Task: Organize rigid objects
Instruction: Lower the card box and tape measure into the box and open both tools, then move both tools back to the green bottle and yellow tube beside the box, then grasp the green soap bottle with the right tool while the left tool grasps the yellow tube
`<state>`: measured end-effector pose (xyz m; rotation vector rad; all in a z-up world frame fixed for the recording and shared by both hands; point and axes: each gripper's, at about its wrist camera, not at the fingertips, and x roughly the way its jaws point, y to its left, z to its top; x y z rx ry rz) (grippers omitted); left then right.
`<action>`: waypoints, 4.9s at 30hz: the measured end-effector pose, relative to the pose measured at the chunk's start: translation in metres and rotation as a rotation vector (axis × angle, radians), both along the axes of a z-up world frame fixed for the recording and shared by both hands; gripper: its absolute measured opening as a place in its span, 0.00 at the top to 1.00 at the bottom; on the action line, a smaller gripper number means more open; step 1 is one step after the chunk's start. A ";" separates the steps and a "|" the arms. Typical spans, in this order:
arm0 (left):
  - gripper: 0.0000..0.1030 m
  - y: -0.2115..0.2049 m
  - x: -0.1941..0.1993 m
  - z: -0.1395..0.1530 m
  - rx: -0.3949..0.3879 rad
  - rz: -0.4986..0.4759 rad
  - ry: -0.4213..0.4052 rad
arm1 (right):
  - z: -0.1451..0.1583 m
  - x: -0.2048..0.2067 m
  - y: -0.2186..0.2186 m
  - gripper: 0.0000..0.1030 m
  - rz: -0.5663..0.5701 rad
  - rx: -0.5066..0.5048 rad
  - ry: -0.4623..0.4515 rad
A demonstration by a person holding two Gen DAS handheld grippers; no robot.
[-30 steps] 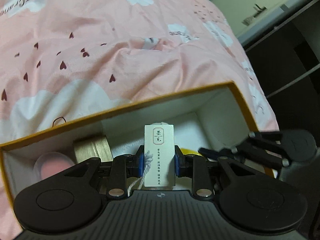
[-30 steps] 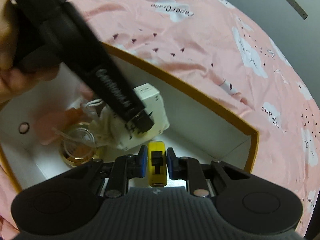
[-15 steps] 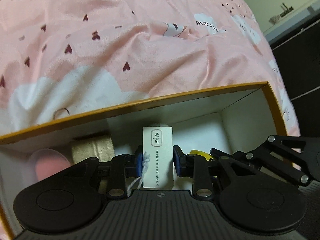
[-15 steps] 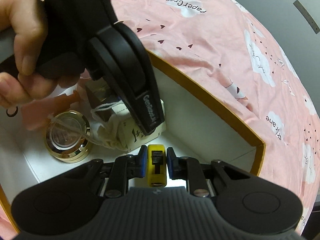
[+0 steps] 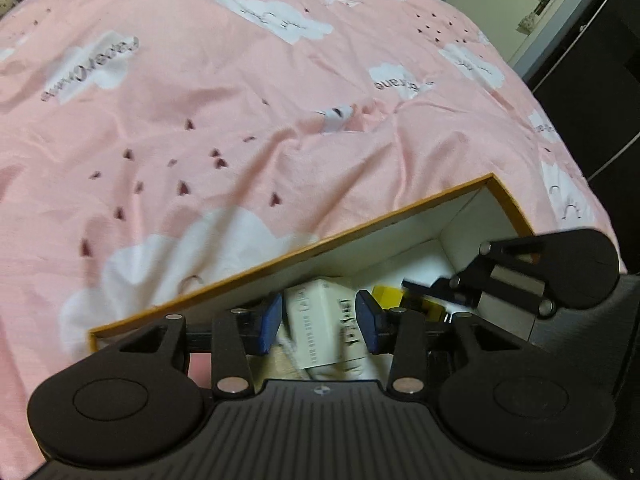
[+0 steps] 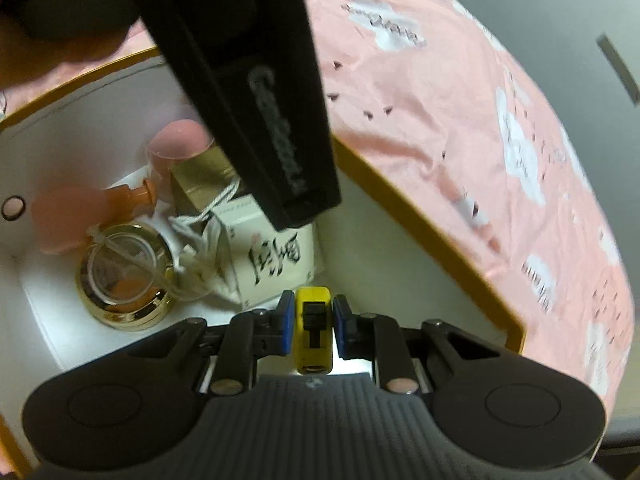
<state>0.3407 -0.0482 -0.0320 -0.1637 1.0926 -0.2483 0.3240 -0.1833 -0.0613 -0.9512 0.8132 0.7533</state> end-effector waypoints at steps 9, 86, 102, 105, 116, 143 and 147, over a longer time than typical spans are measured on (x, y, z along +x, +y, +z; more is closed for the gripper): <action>0.71 -0.002 -0.003 -0.013 -0.023 -0.057 0.055 | -0.006 0.002 0.006 0.82 0.100 -0.061 -0.026; 0.64 0.119 -0.226 0.055 0.064 0.142 -0.104 | 0.052 -0.150 0.057 0.60 -0.085 0.674 0.326; 0.57 0.182 -0.279 0.008 0.110 0.303 -0.015 | -0.019 -0.176 0.128 0.47 -0.101 0.520 0.531; 0.57 0.177 -0.278 0.001 0.092 0.274 0.001 | -0.035 -0.171 0.141 0.47 -0.101 0.453 0.538; 0.57 0.163 -0.272 -0.027 0.054 0.245 0.082 | -0.073 -0.162 0.162 0.47 -0.184 0.369 0.538; 0.57 0.126 -0.259 -0.077 0.019 0.298 0.224 | -0.038 -0.180 0.115 0.71 -0.292 0.419 0.506; 0.57 0.126 -0.256 -0.084 0.029 0.321 0.238 | -0.047 -0.177 0.120 0.69 -0.287 0.408 0.509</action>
